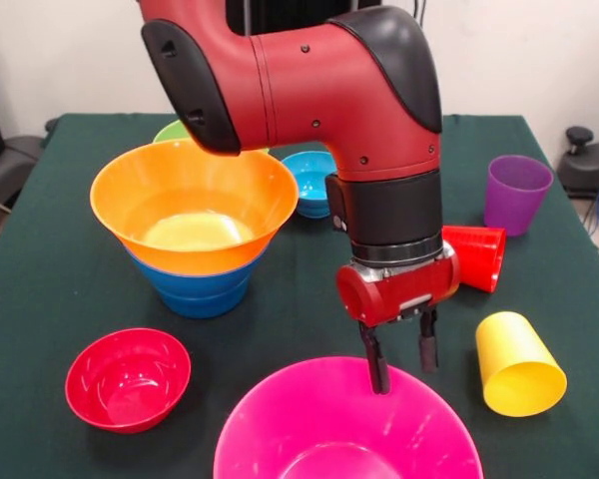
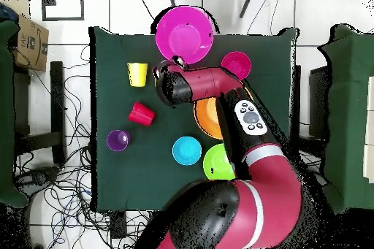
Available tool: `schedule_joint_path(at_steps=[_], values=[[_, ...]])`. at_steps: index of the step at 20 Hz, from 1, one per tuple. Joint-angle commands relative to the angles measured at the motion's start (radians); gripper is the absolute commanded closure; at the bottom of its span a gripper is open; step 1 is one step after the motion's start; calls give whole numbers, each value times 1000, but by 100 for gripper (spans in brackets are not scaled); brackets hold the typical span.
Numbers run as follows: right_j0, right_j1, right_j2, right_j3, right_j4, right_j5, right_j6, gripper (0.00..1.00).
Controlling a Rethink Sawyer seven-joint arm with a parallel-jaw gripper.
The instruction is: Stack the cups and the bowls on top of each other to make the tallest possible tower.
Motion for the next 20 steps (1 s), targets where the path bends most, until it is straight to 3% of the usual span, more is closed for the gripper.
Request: schedule_joint_path(at_steps=[1, 11, 20], values=[[73, 43, -153, 17, -37, -105, 211, 0], [156, 91, -272, -25, 6, -198, 246, 0], [186, 154, -319, -65, 38, -273, 261, 0]])
